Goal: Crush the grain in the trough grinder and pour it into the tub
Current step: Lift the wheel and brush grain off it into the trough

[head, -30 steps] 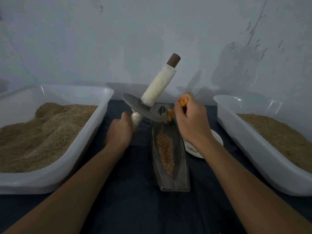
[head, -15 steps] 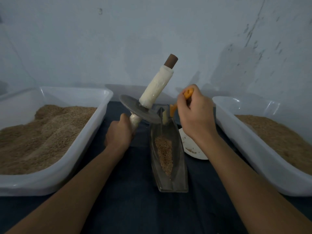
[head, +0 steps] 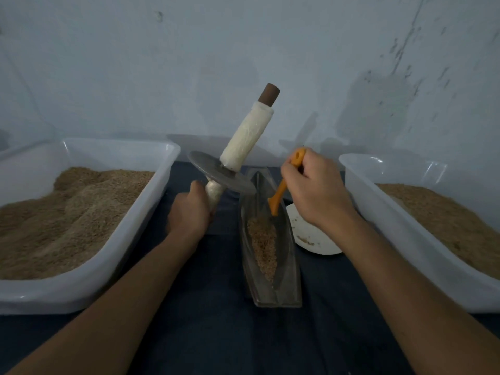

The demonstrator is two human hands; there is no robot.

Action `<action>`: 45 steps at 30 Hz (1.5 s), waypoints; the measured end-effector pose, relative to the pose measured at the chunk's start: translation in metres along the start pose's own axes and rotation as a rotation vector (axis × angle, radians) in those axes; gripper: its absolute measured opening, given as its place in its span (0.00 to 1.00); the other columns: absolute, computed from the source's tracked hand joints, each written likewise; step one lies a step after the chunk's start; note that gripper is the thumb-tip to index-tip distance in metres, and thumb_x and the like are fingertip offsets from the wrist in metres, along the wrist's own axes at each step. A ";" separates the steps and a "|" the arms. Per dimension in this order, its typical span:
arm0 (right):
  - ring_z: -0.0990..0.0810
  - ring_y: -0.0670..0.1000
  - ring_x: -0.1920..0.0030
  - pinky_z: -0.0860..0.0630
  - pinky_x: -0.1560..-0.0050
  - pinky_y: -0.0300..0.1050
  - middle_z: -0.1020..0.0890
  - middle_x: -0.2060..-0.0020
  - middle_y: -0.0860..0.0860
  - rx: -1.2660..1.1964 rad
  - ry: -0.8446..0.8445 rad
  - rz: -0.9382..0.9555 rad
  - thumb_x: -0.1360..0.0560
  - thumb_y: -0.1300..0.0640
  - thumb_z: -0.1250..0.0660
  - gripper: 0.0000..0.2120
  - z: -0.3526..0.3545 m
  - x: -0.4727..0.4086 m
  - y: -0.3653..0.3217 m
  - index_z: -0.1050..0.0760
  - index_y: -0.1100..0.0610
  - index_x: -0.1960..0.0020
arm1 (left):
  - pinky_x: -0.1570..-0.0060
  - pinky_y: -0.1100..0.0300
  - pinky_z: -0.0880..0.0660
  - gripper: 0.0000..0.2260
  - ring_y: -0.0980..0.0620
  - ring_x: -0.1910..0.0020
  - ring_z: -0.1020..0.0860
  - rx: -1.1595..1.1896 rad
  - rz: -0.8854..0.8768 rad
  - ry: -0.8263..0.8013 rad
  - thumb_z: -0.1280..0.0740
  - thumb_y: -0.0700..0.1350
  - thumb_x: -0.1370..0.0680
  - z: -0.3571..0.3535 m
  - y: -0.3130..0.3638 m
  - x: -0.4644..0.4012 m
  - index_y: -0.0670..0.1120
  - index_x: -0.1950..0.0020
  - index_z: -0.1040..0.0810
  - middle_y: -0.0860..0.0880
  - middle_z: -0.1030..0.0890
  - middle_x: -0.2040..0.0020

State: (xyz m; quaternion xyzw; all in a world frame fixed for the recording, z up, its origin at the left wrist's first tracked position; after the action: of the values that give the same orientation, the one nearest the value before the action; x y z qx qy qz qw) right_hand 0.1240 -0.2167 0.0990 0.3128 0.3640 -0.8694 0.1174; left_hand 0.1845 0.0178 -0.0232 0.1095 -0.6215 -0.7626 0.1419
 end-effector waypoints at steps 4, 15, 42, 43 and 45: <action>0.35 0.45 0.75 0.37 0.75 0.35 0.34 0.75 0.48 0.027 0.116 0.014 0.21 0.61 0.38 0.16 0.028 -0.005 -0.017 0.37 0.57 0.66 | 0.58 0.46 0.28 0.22 0.41 0.64 0.22 0.002 0.023 -0.009 0.46 0.59 0.26 -0.002 -0.001 0.000 0.44 0.59 0.21 0.42 0.19 0.67; 0.34 0.48 0.73 0.36 0.75 0.40 0.33 0.73 0.54 -0.096 -0.050 -0.033 0.23 0.61 0.37 0.14 0.023 0.010 -0.029 0.30 0.72 0.60 | 0.53 0.45 0.22 0.13 0.43 0.60 0.21 -0.193 -0.066 -0.032 0.44 0.52 0.17 -0.002 0.007 0.001 0.49 0.56 0.26 0.44 0.20 0.61; 0.37 0.45 0.76 0.37 0.76 0.49 0.36 0.76 0.46 -0.162 0.099 0.009 0.19 0.61 0.39 0.17 0.005 0.021 -0.019 0.37 0.58 0.66 | 0.49 0.48 0.24 0.11 0.33 0.48 0.20 -0.313 -0.118 -0.031 0.34 0.37 0.19 -0.006 0.002 -0.005 0.40 0.38 0.28 0.34 0.21 0.48; 0.37 0.47 0.76 0.36 0.76 0.52 0.36 0.76 0.48 -0.154 0.105 0.000 0.18 0.61 0.39 0.17 0.004 0.020 -0.016 0.36 0.61 0.65 | 0.50 0.48 0.24 0.10 0.32 0.48 0.20 -0.262 -0.081 -0.034 0.34 0.37 0.19 -0.007 0.000 -0.006 0.39 0.38 0.28 0.34 0.21 0.48; 0.36 0.49 0.75 0.35 0.75 0.55 0.35 0.75 0.52 -0.147 0.118 -0.006 0.18 0.62 0.39 0.16 0.005 0.019 -0.015 0.36 0.65 0.63 | 0.52 0.49 0.24 0.08 0.35 0.50 0.20 -0.177 -0.086 -0.025 0.35 0.40 0.18 -0.006 -0.002 -0.007 0.40 0.40 0.27 0.37 0.20 0.50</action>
State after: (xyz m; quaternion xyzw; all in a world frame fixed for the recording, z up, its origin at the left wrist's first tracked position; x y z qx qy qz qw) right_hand 0.1001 -0.2095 0.0981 0.3531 0.4340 -0.8207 0.1155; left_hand 0.1929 0.0153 -0.0266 0.1137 -0.5483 -0.8212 0.1102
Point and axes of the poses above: each hand's wrist, its own x-axis away from the middle knuckle, its own z-axis out of the back of the hand, y = z × x, the point moved 9 cm from there along -x, towards the middle knuckle
